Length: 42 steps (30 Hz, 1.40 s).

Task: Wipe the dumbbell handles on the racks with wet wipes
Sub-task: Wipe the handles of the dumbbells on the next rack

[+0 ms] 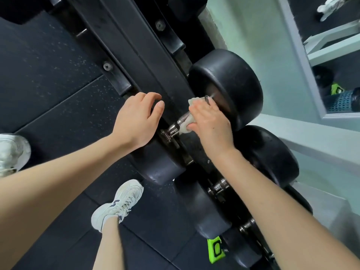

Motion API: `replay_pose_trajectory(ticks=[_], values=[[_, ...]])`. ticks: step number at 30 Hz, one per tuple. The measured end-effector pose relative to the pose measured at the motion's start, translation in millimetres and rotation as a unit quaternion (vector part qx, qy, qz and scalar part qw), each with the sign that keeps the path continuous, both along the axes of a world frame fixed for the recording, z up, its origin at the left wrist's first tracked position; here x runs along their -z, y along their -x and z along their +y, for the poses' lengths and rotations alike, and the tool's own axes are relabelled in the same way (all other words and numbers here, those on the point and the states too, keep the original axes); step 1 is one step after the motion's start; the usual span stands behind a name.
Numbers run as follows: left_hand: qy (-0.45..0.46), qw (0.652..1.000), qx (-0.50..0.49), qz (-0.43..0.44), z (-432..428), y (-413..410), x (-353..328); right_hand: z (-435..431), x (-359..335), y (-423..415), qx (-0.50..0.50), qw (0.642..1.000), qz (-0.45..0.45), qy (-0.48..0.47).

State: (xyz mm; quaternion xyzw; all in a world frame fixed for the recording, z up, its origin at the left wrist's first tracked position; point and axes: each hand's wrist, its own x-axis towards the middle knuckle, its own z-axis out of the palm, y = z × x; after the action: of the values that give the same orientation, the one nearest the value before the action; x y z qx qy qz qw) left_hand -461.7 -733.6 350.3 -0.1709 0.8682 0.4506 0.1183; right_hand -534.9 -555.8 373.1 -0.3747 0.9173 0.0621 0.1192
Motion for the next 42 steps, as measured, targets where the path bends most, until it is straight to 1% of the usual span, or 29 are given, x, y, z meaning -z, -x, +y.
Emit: replay_pose_trajectory(ticks=[2,3,5,6,8,9,10,11,13,15,19,23,25,29,31,35,37,39,41,42], values=[[-0.001,1.0,-0.005,-0.007,-1,0,-2,-7,11,-21,-0.009,0.999,-0.027,-0.03],[-0.003,1.0,-0.005,-0.012,-1,1,-3,-11,13,-28,-0.02,0.999,-0.03,-0.019],[-0.005,1.0,-0.001,-0.016,-1,0,-4,-19,3,-20,-0.027,0.997,-0.078,-0.013],[-0.006,1.0,0.001,-0.018,-1,0,-5,-25,-8,-9,-0.008,0.995,-0.088,-0.039],[-0.007,1.0,0.001,-0.018,-1,-1,-5,-22,-14,11,0.01,0.992,-0.053,-0.112],[-0.007,1.0,-0.001,-0.017,0,-1,-5,-22,-14,14,0.038,0.991,-0.045,-0.12],[-0.008,1.0,-0.004,-0.015,-1,-1,-5,-24,-13,10,0.043,0.989,-0.03,-0.138],[-0.01,1.0,-0.006,-0.013,-1,-1,-5,-28,-13,2,0.056,0.989,-0.023,-0.134],[-0.012,1.0,-0.006,-0.012,-1,-1,-6,-20,-8,-16,0.062,0.991,0.028,-0.117],[-0.013,1.0,0.001,-0.013,-1,-1,-5,-11,-11,-27,0.069,0.989,0.056,-0.121],[-0.013,1.0,0.002,-0.013,-1,0,-6,-9,-10,-17,0.007,0.986,0.099,-0.136],[-0.012,1.0,0.003,-0.017,0,0,-7,-2,-7,-12,-0.001,0.991,0.063,-0.122],[-0.009,1.0,0.005,-0.019,0,1,-7,5,-10,-18,0.004,0.992,0.059,-0.108],[-0.005,1.0,0.006,-0.022,-1,1,-8,-7,-10,-7,0.0,0.995,0.017,-0.101],[-0.006,1.0,0.008,-0.021,-1,1,-6,-11,-11,6,-0.017,0.995,-0.003,-0.102],[0.001,1.0,0.005,-0.022,0,0,-5,-11,-9,2,-0.09,0.993,-0.055,-0.046],[0.004,1.0,0.007,-0.025,0,0,-7,-20,-11,4,-0.111,0.99,-0.077,-0.029],[0.003,1.0,0.01,-0.027,0,0,-7,-27,-19,16,-0.093,0.986,-0.1,-0.097],[0.006,1.0,0.01,-0.02,0,0,-6,-30,-28,28,-0.018,0.976,-0.153,-0.152],[0.009,1.0,0.007,-0.017,-1,0,-6,-31,-28,29,0.009,0.973,-0.169,-0.154]])
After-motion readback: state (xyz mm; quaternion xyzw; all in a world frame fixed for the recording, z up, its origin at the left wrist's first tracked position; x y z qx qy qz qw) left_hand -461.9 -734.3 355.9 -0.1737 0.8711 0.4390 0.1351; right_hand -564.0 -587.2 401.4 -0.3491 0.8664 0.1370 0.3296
